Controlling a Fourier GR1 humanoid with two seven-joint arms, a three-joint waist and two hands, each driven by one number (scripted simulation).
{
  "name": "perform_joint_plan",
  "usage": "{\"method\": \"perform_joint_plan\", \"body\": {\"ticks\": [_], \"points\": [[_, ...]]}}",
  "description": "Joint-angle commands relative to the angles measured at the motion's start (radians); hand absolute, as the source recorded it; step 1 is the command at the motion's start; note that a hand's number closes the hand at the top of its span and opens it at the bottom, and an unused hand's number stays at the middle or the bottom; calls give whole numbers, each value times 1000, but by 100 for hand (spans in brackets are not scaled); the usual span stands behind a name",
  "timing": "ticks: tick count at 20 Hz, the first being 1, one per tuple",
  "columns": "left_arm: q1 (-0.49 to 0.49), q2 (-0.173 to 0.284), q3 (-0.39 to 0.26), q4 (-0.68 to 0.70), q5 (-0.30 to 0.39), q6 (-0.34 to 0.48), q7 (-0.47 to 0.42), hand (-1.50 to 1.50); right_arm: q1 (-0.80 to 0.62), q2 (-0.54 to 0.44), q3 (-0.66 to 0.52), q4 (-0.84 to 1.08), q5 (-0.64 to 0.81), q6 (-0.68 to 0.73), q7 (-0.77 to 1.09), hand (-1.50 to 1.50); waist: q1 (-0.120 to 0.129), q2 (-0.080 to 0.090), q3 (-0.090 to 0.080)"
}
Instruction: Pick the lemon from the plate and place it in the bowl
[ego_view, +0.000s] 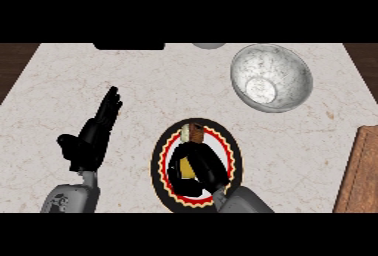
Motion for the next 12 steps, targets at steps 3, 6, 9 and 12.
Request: {"method": "perform_joint_plan", "body": {"ticks": [3,6,9,12], "points": [[-42,-8,-4,9,3,-3,28,0,-179,0,-71,-20,-72,-330,184,150,18,7,0],[-30,16,17,20,22,-29,20,0,-250,0,9,-46,-25,-496,227,150,17,4,-1],[-13,-11,-15,-11,-15,7,15,0,-376,0,18,-48,123,-537,370,150,6,-3,-2],[19,-16,-21,0,-26,15,1,0,-470,0,-3,-85,270,-495,538,150,-14,-7,-3]]}}
